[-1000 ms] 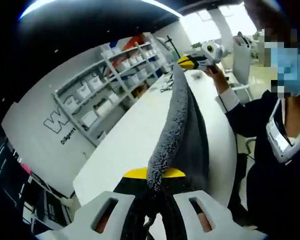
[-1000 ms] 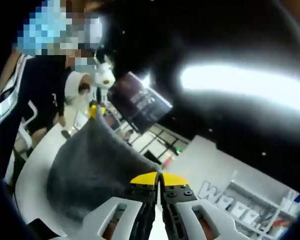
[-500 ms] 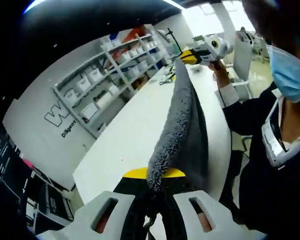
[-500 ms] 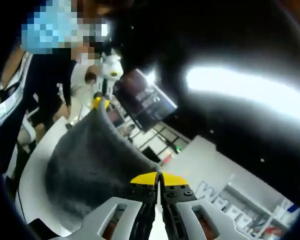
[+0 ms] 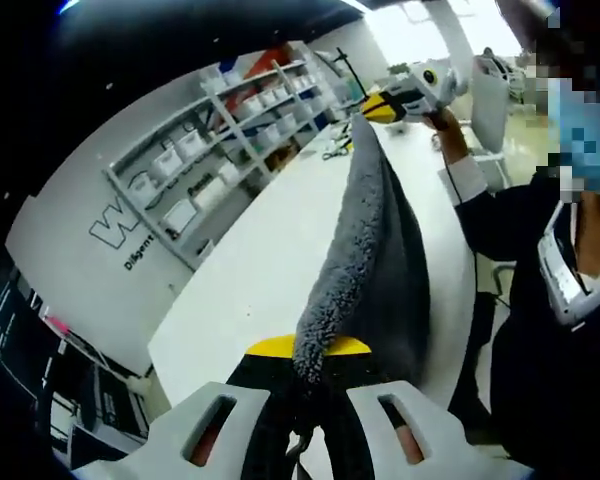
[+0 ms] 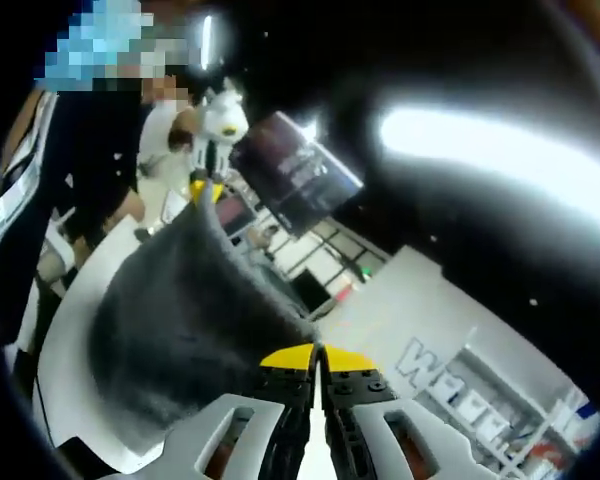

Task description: Open the folded towel by lifting each exposed corner and separating the folded layers until the towel lies flat within the target outline without major curled edges

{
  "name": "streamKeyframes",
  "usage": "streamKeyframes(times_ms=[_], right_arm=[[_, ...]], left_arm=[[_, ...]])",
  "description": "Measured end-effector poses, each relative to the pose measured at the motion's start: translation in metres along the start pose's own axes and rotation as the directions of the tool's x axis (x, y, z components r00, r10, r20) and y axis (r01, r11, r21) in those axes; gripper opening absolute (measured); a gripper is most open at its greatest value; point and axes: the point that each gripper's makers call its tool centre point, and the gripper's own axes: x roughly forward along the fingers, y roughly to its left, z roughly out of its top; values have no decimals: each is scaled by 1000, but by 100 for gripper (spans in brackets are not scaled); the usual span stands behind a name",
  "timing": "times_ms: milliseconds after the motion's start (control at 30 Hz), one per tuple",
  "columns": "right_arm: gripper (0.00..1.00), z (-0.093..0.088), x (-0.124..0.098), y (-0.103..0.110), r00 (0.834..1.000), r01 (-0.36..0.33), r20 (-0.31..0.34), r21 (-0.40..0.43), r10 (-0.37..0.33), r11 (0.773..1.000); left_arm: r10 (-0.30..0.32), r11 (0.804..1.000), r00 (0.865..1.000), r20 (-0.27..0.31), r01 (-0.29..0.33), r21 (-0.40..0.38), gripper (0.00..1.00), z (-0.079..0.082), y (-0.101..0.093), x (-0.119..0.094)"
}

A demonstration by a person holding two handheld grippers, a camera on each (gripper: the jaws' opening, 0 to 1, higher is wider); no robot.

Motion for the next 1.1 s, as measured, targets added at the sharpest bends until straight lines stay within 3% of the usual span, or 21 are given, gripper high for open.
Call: streamKeyframes(times_ms=[600, 1100], right_arm=[[0, -70, 50, -5, 987, -49, -145, 83, 61, 995], [0, -122, 80, -1, 974, -73, -197, 178, 108, 981]], left_arm=[[-10, 1000, 999, -38, 10, -12, 5, -18, 36, 53], [-25, 1000, 996, -84, 24, -20, 5, -36, 57, 100]])
